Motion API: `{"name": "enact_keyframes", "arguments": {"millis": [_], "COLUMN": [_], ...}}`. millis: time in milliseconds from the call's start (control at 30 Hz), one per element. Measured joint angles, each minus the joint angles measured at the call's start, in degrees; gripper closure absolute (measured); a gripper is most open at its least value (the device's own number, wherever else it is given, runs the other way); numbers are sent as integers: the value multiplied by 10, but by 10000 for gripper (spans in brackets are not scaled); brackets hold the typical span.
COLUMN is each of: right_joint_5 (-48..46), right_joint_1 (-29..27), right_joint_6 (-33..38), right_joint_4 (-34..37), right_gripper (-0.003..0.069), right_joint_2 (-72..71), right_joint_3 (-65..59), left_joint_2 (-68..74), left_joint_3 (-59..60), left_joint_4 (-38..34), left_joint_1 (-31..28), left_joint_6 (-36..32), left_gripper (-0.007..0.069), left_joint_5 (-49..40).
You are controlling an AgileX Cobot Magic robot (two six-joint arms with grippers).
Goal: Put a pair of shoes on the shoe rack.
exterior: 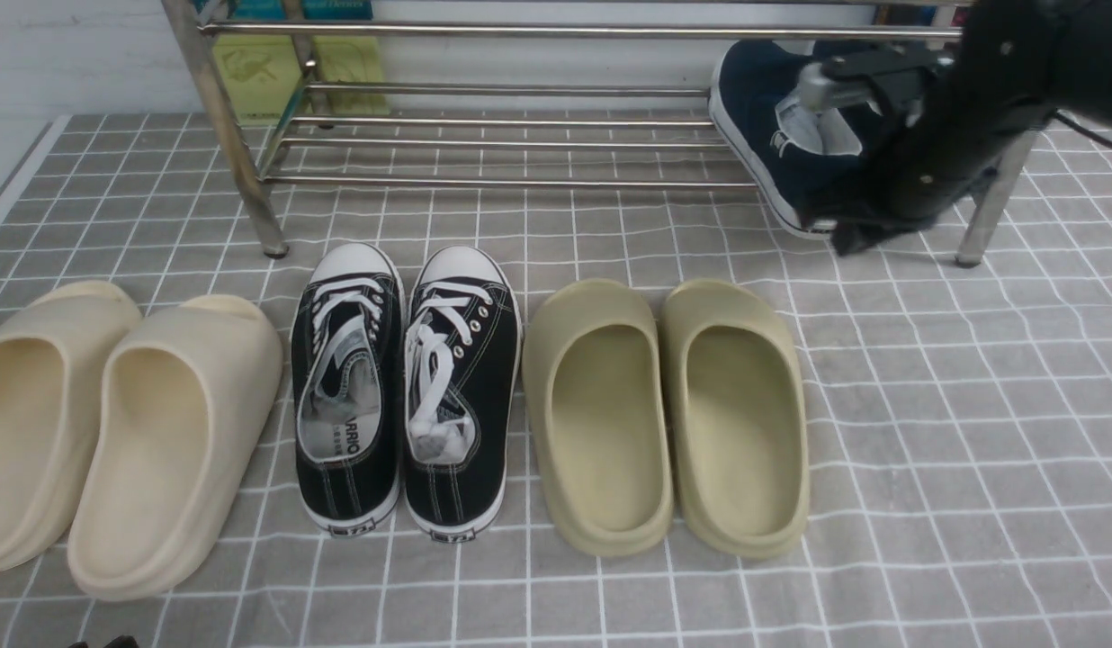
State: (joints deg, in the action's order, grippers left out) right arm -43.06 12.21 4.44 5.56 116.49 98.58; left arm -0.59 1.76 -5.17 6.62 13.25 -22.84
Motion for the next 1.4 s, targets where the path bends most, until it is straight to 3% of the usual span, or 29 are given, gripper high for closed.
{"name": "enact_keyframes", "arguments": {"millis": [233, 500, 767, 800, 933, 1100, 1200, 1300, 1400], "right_joint_5": [46, 37, -37, -80, -147, -149, -125, -85, -39], "right_joint_1": [-1, -1, -1, -1, -1, -1, -1, -1, -1], "right_joint_6": [0, -16, -25, -25, -25, -24, -24, -21, 2], "right_joint_4": [17, 14, -2, -3, -3, -10, -18, -18, -25], "right_gripper": [662, 620, 510, 487, 473, 472, 512, 624, 662], "right_joint_2": [9, -66, -128, -132, -174, -300, -408, -511, -600], "right_joint_3": [-1, -4, -3, -3, -25, -108, -221, -347, -462], "left_joint_2": [0, 0, 0, 0, 0, 0, 0, 0, 0], "left_joint_3": [0, 0, 0, 0, 0, 0, 0, 0, 0], "left_joint_4": [0, 0, 0, 0, 0, 0, 0, 0, 0], "left_joint_1": [0, 0, 0, 0, 0, 0, 0, 0, 0], "left_joint_6": [0, 0, 0, 0, 0, 0, 0, 0, 0], "left_gripper": [386, 386, 386, 386, 386, 386, 386, 386, 386], "left_joint_5": [0, 0, 0, 0, 0, 0, 0, 0, 0]}}
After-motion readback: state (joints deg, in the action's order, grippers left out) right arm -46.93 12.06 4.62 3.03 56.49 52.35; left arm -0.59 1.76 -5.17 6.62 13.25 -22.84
